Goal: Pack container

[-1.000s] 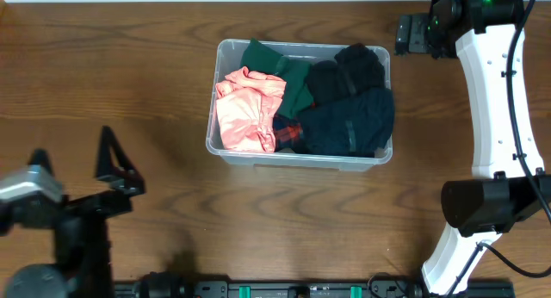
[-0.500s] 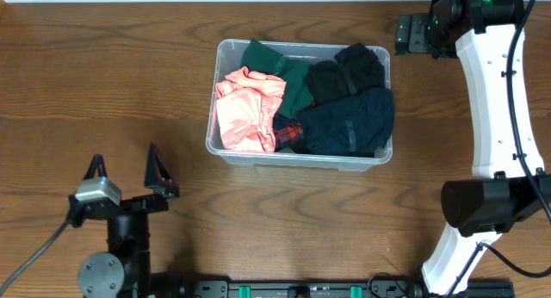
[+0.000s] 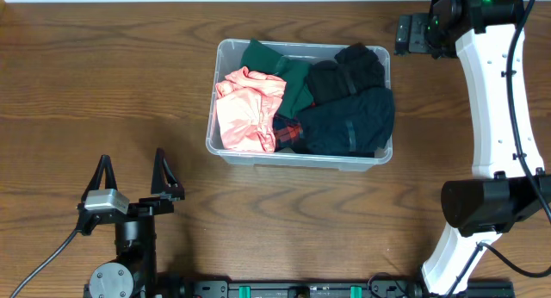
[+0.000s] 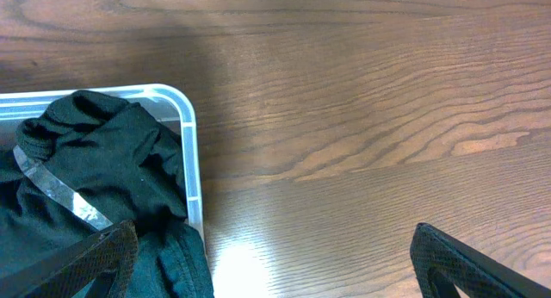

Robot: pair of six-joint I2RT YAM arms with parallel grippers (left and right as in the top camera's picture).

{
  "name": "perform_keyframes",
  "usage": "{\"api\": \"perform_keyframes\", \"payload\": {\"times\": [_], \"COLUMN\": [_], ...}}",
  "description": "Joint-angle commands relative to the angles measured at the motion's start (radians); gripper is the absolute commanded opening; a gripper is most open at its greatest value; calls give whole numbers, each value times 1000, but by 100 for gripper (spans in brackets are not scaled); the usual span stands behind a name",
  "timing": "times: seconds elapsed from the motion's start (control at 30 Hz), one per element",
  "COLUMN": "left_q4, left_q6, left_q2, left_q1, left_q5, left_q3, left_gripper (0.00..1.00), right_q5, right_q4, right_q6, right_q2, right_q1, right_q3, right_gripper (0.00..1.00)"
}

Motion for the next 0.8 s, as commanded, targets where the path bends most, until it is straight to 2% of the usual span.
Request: {"api": "perform_keyframes", "payload": {"times": [0.0, 0.77], "left_q4": [9, 53], "left_q6": [1, 4], "left_q2": [-9, -9], "left_q1": [-2, -2], "left_q5": [7, 5], "left_q3": [-5, -210], "left_gripper": [98, 98], "right_q5": [11, 11], "right_q4": [0, 0], "right_q6": [11, 11], "right_q2": [5, 5], "right_q1": [-5, -5], "right_q3": [18, 18], "right_gripper": [99, 99]}}
